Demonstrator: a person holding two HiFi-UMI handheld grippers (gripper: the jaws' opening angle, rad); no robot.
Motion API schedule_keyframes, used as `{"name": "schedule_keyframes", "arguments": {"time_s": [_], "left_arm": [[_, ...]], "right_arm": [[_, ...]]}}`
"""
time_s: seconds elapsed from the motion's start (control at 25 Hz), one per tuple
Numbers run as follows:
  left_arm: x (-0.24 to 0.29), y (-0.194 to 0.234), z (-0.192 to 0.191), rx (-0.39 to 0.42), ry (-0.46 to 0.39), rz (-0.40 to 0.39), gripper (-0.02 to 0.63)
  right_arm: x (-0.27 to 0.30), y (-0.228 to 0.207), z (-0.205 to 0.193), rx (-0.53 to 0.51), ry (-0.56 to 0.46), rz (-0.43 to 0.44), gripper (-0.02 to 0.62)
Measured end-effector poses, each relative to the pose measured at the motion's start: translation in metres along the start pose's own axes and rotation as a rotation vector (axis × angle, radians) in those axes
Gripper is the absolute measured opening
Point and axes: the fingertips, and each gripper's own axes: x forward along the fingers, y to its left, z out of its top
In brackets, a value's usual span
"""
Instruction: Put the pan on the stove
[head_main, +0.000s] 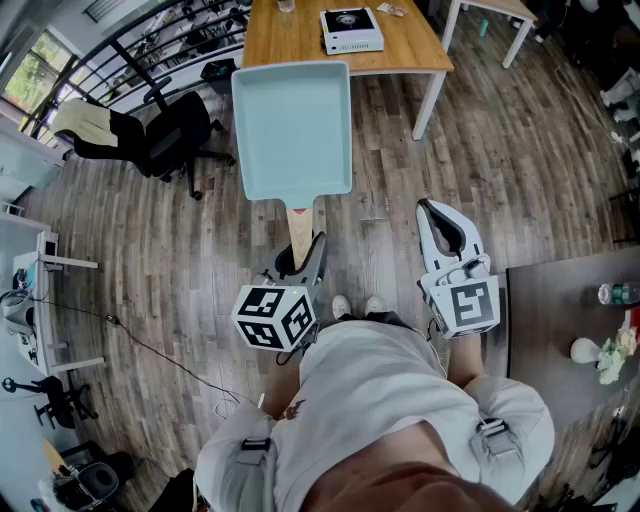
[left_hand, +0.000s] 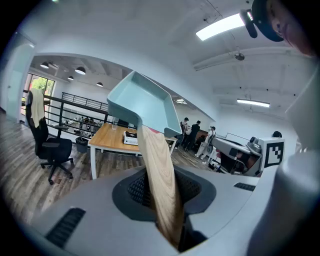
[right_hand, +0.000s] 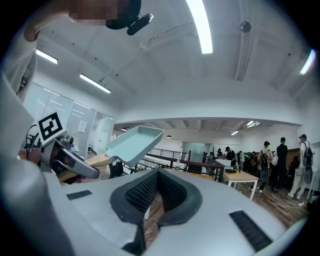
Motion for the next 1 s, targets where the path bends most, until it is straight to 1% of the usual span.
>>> {"name": "schedule_keyframes", "arguments": {"time_s": [0.16,0.36,0.44,0.6,0.8,0.88,1.0], "left_arm": [[0.002,0.003,0.004,0.001,-0.005,-0.004,0.095],[0.007,-0.001,0.004,0.003,-0.008,0.010,0.095],[0.010,-0.006,0.003,0.001,-0.008,0.019,0.095],[0.015,-0.013,0.002,-0.006,-0.007,0.032,0.095],[0.023,-0.018,0.004,-0.010,-0.003,0.041,0.095],[0.029,-0.016,0.005,-0.015,0.002,0.043,0.095],[0.039,-0.008,0.008,-0.021,0.009,0.040,0.095]], "right_arm": [[0.010,-0.008,0.013,0.003,0.009,-0.026,0.014],[0.008,-0.014,0.010,0.002,0.000,-0.026,0.015],[0.007,-0.020,0.008,0.008,-0.003,-0.019,0.015],[0.005,-0.027,0.004,-0.001,-0.025,0.021,0.015],[0.012,-0.040,0.001,0.009,0.001,0.013,0.015],[0.016,-0.042,-0.001,0.010,0.000,0.020,0.015],[0.029,-0.048,-0.002,0.018,0.020,0.002,0.015]]}}
